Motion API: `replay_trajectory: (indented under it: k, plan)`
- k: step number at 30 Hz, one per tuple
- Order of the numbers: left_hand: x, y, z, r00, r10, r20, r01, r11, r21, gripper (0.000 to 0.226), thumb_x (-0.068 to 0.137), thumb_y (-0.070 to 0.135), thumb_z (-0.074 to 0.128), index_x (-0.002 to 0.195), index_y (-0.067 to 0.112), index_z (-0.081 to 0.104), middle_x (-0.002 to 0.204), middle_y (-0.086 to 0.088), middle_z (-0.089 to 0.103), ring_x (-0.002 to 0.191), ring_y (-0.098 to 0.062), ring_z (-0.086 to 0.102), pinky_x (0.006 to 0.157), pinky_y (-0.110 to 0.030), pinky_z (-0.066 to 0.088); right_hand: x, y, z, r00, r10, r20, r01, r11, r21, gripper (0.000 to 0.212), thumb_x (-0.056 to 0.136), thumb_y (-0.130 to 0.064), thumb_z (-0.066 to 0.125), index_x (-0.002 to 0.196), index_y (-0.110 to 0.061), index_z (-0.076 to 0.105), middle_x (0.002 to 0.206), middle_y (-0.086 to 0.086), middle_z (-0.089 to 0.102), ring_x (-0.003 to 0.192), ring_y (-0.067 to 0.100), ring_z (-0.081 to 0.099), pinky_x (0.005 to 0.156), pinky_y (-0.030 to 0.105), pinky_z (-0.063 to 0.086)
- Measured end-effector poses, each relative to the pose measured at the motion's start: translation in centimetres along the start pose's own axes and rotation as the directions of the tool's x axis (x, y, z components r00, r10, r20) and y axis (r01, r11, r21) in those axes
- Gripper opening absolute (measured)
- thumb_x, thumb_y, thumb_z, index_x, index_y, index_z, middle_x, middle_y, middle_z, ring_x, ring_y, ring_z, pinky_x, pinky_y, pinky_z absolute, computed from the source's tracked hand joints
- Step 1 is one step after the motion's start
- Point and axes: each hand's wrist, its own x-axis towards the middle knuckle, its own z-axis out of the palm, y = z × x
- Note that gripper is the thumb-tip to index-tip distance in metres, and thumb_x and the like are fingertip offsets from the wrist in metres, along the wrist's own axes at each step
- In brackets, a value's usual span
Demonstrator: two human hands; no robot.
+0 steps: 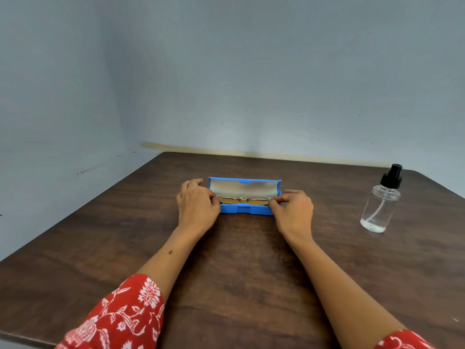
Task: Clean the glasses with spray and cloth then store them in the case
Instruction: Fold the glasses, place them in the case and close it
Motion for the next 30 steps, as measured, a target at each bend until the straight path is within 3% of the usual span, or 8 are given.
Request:
replay_trajectory:
  k: [5,9,14,16,20,23,27,30]
  plan:
    - [-0.1,0.3,0.0,0.999,-0.012,0.037,0.013,1.0,-0.019,0.022,0.09,0.019,0.056,0.102,0.011,0.072,0.149,-0.013,0.035,0.138,-0.028,0.026,0.111,-0.044,0.023,-0.4,-0.3,-0.2,0.998,-0.045,-0.037,0.043,0.998,-0.053,0.011,0.083,-0.018,0.065,0.09,-0.013,0.073,0.117,0.007,0.059,0.114,0.019,0.046,0.076,0.019,0.029]
    - [-0.1,0.3,-0.2,1.0,-0.016,-0.009,0.015,0.995,-0.098,0.022,0.086,0.014,0.059,0.102,0.008,0.072,0.146,-0.015,0.039,0.136,-0.028,0.032,0.109,-0.041,0.026,-0.4,-0.4,-0.4,0.991,-0.002,-0.136,0.005,1.0,0.025,0.012,0.085,-0.018,0.059,0.094,-0.012,0.065,0.109,0.007,0.059,0.103,0.019,0.05,0.071,0.022,0.029]
    - [-0.3,0.3,-0.4,0.975,-0.117,-0.188,0.036,0.921,-0.388,0.016,0.083,0.006,0.055,0.093,0.01,0.067,0.123,-0.01,0.056,0.121,-0.021,0.049,0.094,-0.023,0.033,-0.1,-0.4,-0.4,0.982,0.069,-0.177,-0.038,0.984,0.172,0.031,0.095,-0.022,0.049,0.122,-0.008,0.048,0.122,0.008,0.054,0.099,0.015,0.05,0.078,0.025,0.037]
    - [0.0,0.7,-0.4,0.965,-0.214,-0.151,0.1,0.834,-0.543,0.011,0.087,0.013,0.053,0.098,0.014,0.056,0.114,-0.004,0.056,0.114,-0.02,0.051,0.086,-0.023,0.035,0.2,-0.3,-0.4,0.989,0.106,-0.107,-0.082,0.975,0.207,0.043,0.096,-0.033,0.047,0.13,-0.007,0.042,0.13,0.011,0.051,0.11,0.021,0.052,0.088,0.03,0.041]
    - [0.7,1.2,0.2,0.95,-0.275,0.151,0.304,0.692,-0.654,0.062,0.091,0.055,0.041,0.137,0.014,0.034,0.141,-0.009,0.042,0.127,-0.024,0.042,0.101,-0.034,0.034,0.5,-0.3,0.0,0.99,0.117,0.075,-0.132,0.958,0.254,0.069,0.091,-0.056,0.042,0.141,-0.011,0.03,0.134,0.015,0.05,0.124,0.027,0.046,0.099,0.038,0.037]
    - [0.6,1.6,0.5,0.934,-0.248,0.258,0.358,0.629,-0.69,0.096,0.073,0.08,0.024,0.144,0.015,0.027,0.147,-0.007,0.038,0.134,-0.022,0.036,0.109,-0.035,0.024,0.7,-0.6,0.5,0.98,0.118,0.161,-0.155,0.958,0.243,0.074,0.087,-0.065,0.037,0.144,-0.019,0.026,0.132,0.015,0.053,0.124,0.03,0.046,0.099,0.04,0.037]
    - [0.2,2.6,0.7,0.927,-0.244,0.284,0.373,0.537,-0.757,0.107,0.059,0.088,0.018,0.145,0.025,0.029,0.15,-0.001,0.034,0.137,-0.016,0.031,0.104,-0.028,0.02,0.6,-0.7,0.5,0.974,0.104,0.2,-0.142,0.972,0.188,0.074,0.087,-0.067,0.032,0.144,-0.02,0.025,0.118,0.012,0.058,0.115,0.032,0.051,0.092,0.042,0.039]
    - [-0.1,3.6,0.8,0.916,-0.26,0.306,0.398,0.489,-0.776,0.115,0.053,0.091,0.016,0.146,0.025,0.026,0.152,-0.001,0.031,0.139,-0.018,0.028,0.109,-0.032,0.018,0.7,-0.4,-0.2,0.978,0.111,0.174,-0.151,0.96,0.236,0.073,0.089,-0.065,0.032,0.145,-0.018,0.025,0.127,0.013,0.055,0.116,0.029,0.05,0.094,0.038,0.037]
